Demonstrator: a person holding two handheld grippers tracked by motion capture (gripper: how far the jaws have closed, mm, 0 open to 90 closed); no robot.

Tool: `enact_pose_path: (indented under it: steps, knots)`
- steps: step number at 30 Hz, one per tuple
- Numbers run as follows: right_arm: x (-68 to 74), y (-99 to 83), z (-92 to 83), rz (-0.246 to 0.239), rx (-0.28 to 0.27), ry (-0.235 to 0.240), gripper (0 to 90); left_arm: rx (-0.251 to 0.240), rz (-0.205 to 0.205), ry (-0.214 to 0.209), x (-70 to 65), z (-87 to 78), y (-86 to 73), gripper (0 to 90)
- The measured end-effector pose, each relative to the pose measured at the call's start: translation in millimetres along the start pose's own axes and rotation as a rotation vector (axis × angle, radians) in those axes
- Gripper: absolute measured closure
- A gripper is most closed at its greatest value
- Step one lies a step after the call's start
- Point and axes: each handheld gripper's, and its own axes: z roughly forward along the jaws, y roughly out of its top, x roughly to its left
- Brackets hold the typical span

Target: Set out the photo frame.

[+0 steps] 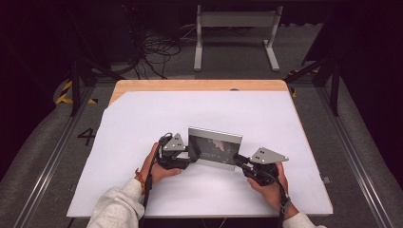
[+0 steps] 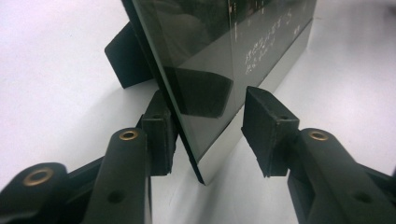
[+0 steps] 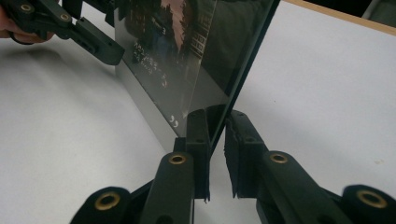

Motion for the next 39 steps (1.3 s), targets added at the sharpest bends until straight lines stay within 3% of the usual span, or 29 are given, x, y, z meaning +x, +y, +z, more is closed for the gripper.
enact_pose_path:
  steps: [6,27,39]
  knots:
    - [-3.3,1.7,4.4,0.017,-0.004,0.006,79.4,0.001,-0.006,0.013,-3.6,-3.0,-3.0,59.4]
    - [-4.8,2.9,10.7,-0.005,0.011,0.002,77.5,0.024,0.004,0.010,-9.0,-7.9,-5.6,64.6]
    - [-4.6,2.8,11.5,-0.009,0.013,-0.001,77.2,0.040,0.030,0.018,-8.4,-7.9,-4.9,67.3]
